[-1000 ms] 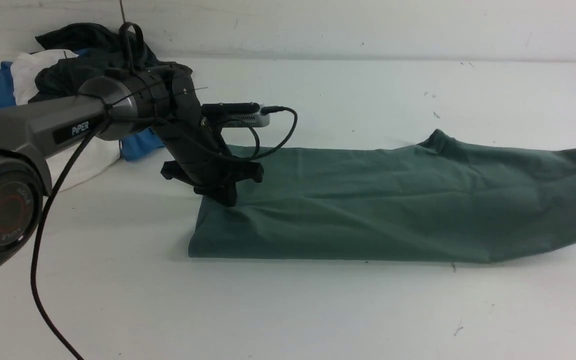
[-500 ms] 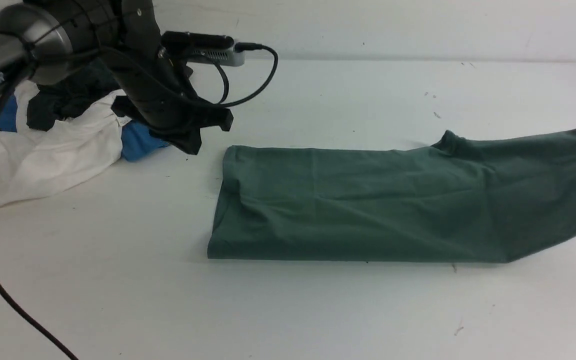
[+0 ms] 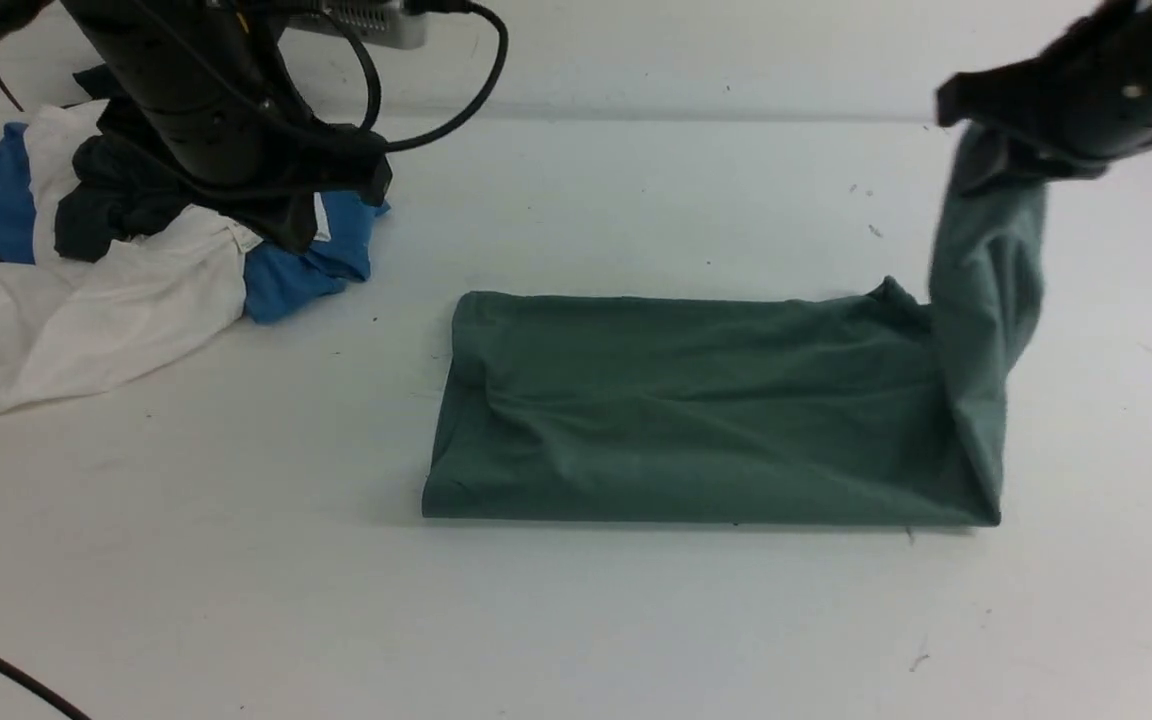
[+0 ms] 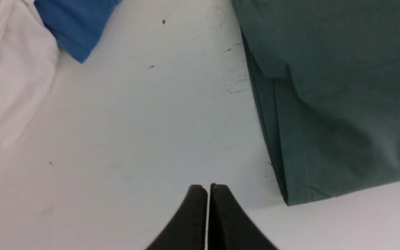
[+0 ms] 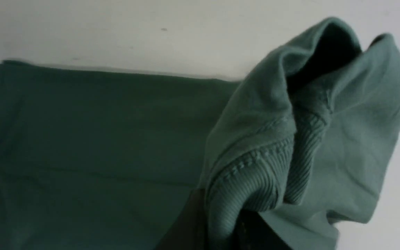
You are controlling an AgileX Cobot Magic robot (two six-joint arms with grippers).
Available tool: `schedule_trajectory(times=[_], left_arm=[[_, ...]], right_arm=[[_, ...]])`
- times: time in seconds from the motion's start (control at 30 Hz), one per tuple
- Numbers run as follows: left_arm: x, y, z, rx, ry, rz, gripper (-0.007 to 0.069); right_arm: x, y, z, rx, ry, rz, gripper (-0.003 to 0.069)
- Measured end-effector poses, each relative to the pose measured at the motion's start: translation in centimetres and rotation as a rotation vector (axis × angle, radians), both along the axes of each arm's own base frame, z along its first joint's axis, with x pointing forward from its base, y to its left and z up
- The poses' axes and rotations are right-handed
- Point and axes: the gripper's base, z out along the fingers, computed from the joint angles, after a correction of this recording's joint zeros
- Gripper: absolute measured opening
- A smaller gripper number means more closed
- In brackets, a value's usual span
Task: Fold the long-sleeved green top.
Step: Use the right arm to drag the right edge of the fabric to the left and folds it over the left edge
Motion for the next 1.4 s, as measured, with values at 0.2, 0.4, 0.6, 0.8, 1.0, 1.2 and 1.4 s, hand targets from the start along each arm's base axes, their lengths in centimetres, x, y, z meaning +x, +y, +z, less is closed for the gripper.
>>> schedule_trajectory(times=[0.2,0.4,0.6,0.8,1.0,1.2,1.4], left_arm=[[1.4,-1.0,-3.7,-0.046,0.128,0.017,-0.0004],[2.3,-1.5,-6.2,-0.069,0.195,0.021,-0.0004],[2.8,-2.4,-8.1,-0.14,0.263,0.013,-0.0004],[3.7,-3.1,-11.8,-0.155,0.353,0.017,0.0086],[3.9,-4.4,-15.0,-0.131,0.422,-0.002,0.0275],[3.8,-5.3,-16.6,-0.122,0.458,-0.015,0.0345],[3.9,-5.3,-16.7,-0.124,0.458,-0.014,0.022]], right_arm=[[-0.1,2.7,0.6,0.025,-0.033,0.044,0.0029],[0.0,2.9,0.5,0.056,-0.022,0.029,0.0029],[0.0,2.9,0.5,0.053,-0.022,0.029,0.0029],[0.1,2.8,0.5,0.042,-0.025,0.03,0.0029],[0.1,2.8,0.5,0.026,-0.031,0.042,0.0029],[0.1,2.7,0.4,0.011,-0.035,0.044,0.0029],[0.1,2.7,0.4,0.004,-0.037,0.052,0.0029]])
